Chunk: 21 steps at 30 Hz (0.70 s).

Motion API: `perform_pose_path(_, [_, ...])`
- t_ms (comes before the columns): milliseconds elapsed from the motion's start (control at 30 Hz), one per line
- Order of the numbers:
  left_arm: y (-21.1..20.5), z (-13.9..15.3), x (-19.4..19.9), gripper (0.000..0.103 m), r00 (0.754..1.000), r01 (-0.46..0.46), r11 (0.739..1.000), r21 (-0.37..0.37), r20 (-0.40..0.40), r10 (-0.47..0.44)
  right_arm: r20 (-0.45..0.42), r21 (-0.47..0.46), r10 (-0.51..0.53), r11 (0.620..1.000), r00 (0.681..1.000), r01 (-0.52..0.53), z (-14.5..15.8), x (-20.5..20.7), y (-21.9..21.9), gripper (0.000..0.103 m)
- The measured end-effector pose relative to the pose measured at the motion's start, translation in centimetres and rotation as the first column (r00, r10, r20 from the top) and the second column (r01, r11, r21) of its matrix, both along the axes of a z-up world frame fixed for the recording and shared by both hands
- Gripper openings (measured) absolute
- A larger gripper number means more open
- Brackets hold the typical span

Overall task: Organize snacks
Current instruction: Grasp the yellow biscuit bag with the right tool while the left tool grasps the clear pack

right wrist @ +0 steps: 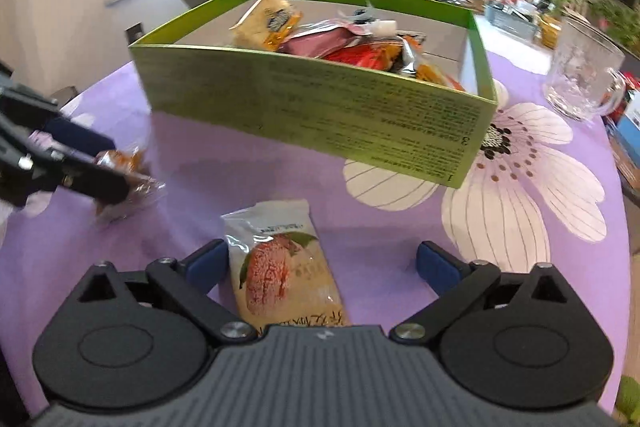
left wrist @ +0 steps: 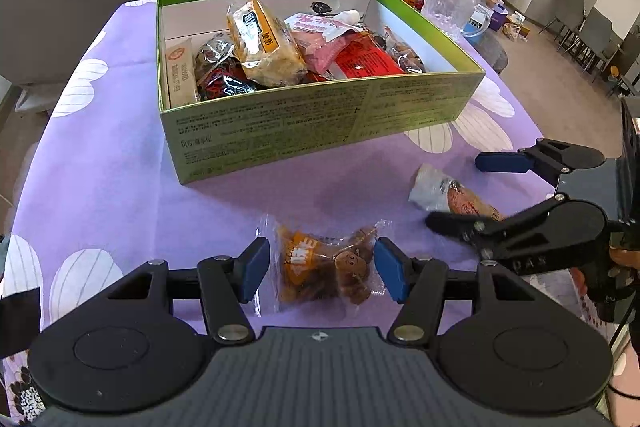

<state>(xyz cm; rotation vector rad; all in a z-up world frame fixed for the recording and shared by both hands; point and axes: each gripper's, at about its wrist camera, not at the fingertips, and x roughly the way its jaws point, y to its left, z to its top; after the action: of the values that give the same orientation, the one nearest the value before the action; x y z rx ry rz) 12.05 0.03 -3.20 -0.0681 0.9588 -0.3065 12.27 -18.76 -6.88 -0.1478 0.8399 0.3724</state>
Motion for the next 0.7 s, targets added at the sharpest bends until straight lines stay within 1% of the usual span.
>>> perform_pose_path(133, [0.0,0.0,0.1,0.055,1.000,-0.001,1.000,-0.003,-0.002,0.001,0.003,0.004,-0.081,0.997,0.997,0.081,0.8,-0.1,0.1,0.061])
perform_pose_path(200, [0.0,0.0,0.1,0.055,1.000,-0.003,1.000,-0.002,-0.002,0.003,-0.007,0.000,-0.122,0.992,0.992,0.122,0.9,0.0,0.2,0.059])
perform_pose_path(300, [0.1,0.2,-0.2,0.055,1.000,-0.004,1.000,0.001,0.001,0.004,-0.012,0.007,-0.151,0.988,0.988,0.151,0.9,-0.3,-0.1,0.057])
perform_pose_path(400, [0.2,0.8,-0.4,0.054,1.000,-0.007,1.000,0.004,0.018,0.007,-0.010,0.047,-0.174,0.984,0.985,0.174,1.3,-0.5,-0.5,0.057])
perform_pose_path(533, [0.9,1.5,-0.8,0.055,0.999,-0.029,1.000,-0.006,0.040,0.030,0.013,0.095,-0.216,0.972,0.976,0.214,2.3,-0.8,-1.3,0.057])
perform_pose_path(600, [1.2,1.8,-1.0,0.055,0.998,-0.053,0.999,-0.011,0.036,0.053,0.026,0.115,-0.235,0.966,0.972,0.230,2.7,-0.9,-1.7,0.057])
perform_pose_path(700, [1.2,1.9,-1.2,0.055,0.998,-0.058,0.997,-0.046,0.004,0.058,0.043,0.133,-0.254,0.960,0.966,0.247,3.2,-1.0,-2.2,0.057])
